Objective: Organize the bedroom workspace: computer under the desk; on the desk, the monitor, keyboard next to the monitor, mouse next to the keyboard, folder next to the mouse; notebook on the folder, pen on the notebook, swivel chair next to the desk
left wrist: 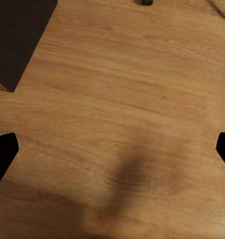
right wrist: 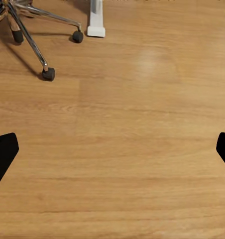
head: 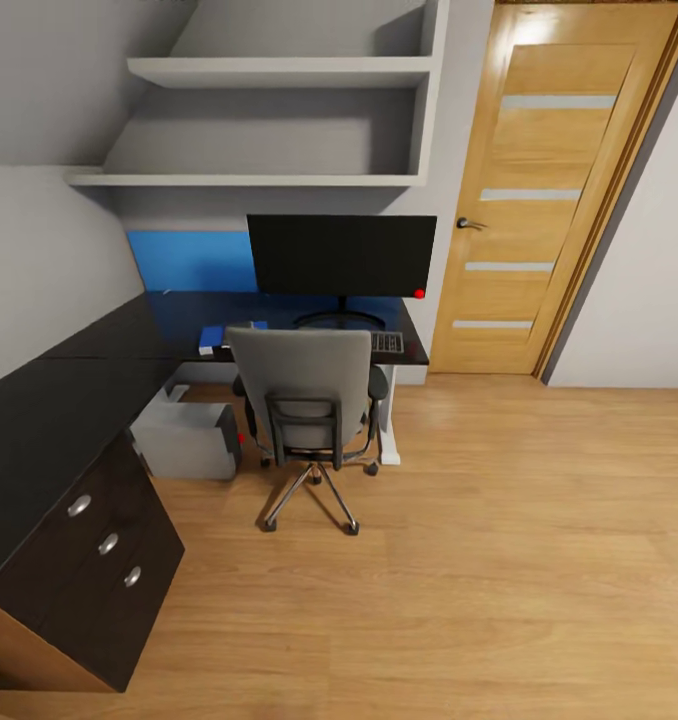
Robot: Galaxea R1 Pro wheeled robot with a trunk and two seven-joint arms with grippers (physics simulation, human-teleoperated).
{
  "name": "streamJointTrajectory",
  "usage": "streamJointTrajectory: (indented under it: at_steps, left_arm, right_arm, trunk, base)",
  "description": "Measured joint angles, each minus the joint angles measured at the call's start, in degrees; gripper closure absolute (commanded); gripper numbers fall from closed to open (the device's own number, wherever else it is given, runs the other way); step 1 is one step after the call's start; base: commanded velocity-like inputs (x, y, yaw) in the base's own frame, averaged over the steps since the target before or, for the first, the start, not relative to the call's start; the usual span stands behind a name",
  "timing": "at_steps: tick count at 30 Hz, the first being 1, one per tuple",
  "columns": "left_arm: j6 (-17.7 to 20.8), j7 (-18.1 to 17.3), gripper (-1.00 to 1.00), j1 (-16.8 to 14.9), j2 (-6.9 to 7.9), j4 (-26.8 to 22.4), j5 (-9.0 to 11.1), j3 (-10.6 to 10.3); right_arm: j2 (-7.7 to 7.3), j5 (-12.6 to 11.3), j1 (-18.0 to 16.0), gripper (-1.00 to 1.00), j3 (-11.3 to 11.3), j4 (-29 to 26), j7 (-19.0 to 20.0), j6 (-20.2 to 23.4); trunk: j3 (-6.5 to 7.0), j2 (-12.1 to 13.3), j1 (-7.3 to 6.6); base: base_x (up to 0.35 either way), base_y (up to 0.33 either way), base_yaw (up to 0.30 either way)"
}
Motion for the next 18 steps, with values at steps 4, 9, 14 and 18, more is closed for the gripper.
streamJointTrajectory:
  at_steps: [4,9,14,18]
  left_arm:
    - [-0.3,0.0,-1.00,0.0,-0.06,0.0,0.0,0.0]
    - [-1.0,0.0,-1.00,0.2,-0.04,0.0,0.1,0.0]
    - [-0.8,0.1,-1.00,0.7,0.12,0.0,0.1,0.0]
    - [-0.7,0.1,-1.00,0.8,0.21,0.0,0.1,0.0]
  right_arm:
    - [-0.01,-0.1,0.0,-1.00,0.0,0.0,-0.1,0.2]
    - [-0.06,-0.1,0.0,-1.00,0.1,-0.1,-0.2,1.1]
    - [-0.04,-0.1,0.0,-1.00,0.1,0.0,-0.3,1.6]
    - [0.02,-0.1,0.1,-1.00,0.1,0.0,-0.3,2.3]
  trunk:
    - [0.72,1.6,-0.88]
    - [1.62,3.6,-1.98]
    - [1.62,3.6,-1.98]
    - [1.62,3.6,-1.98]
  base:
    - [0.000,0.000,0.000]
    - [0.000,0.000,0.000]
    - [0.000,0.000,0.000]
    - [0.000,0.000,0.000]
